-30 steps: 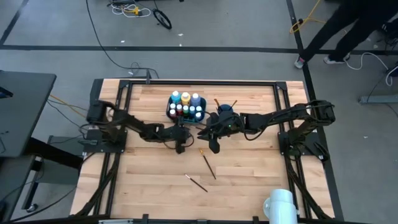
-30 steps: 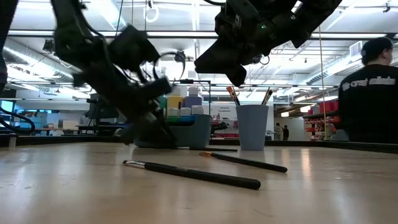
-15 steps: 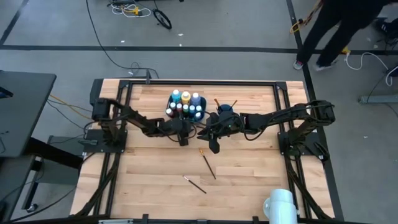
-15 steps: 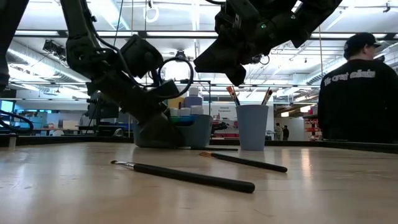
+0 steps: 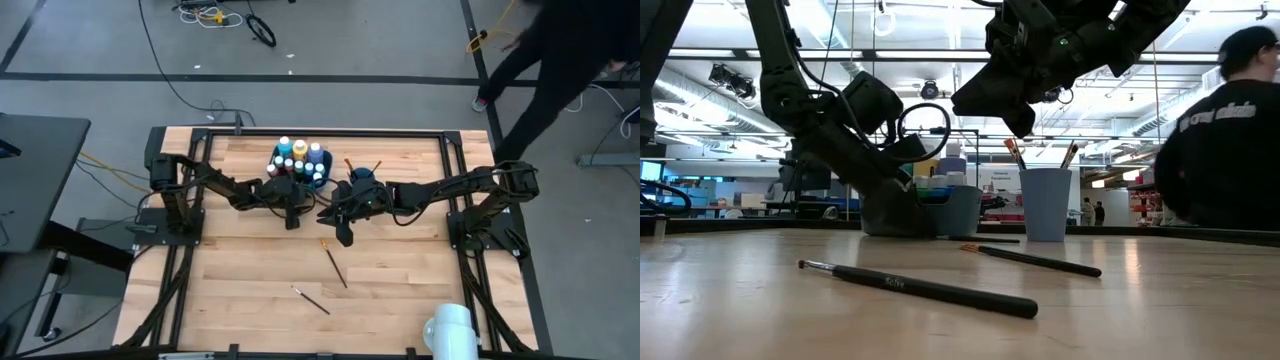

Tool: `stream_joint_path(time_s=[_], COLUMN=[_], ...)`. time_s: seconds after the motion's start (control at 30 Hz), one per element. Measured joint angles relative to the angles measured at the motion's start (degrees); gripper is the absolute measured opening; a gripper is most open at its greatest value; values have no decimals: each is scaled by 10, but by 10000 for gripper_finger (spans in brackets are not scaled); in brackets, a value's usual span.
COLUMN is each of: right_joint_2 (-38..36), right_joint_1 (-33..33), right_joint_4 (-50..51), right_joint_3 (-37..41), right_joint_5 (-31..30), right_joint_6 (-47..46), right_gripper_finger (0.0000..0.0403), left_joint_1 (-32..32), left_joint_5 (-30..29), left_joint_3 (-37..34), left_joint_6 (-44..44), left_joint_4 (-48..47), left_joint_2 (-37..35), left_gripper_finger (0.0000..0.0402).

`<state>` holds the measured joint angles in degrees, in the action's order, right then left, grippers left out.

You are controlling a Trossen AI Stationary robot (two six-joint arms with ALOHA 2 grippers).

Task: Pick & Place Paint Supplies
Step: Put the silver paint brush into the blue cup

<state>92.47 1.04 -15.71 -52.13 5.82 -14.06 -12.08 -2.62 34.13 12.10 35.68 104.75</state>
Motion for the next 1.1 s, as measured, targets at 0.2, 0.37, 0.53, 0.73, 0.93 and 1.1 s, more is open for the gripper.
stream_joint_path(time_s=[0.2, 0.37, 0.53, 0.73, 0.93, 1.1], right_joint_2=[0, 0, 0, 0, 0, 0], right_joint_1=[0, 0, 0, 0, 0, 0], right_joint_4=[0, 0, -1, -1, -1, -1], right_joint_3=[0, 0, 0, 0, 0, 0], right_joint_5=[0, 0, 0, 0, 0, 1], right_joint_6=[0, 0, 0, 0, 0, 0], right_gripper_finger=[89, 89, 89, 89, 89, 89], left_joint_1=[-7, -31, -56, -68, -70, -47], left_joint_5=[-15, 31, 102, 114, 141, 198], left_joint_3=[0, 0, 0, 2, 2, 1], left_joint_6=[22, 31, 18, 20, 4, -38], left_joint_4=[-3, -3, -5, -37, -41, -53], left_joint_2=[0, 0, 3, 2, 2, 0], left_gripper_finger=[155, 154, 154, 154, 154, 154])
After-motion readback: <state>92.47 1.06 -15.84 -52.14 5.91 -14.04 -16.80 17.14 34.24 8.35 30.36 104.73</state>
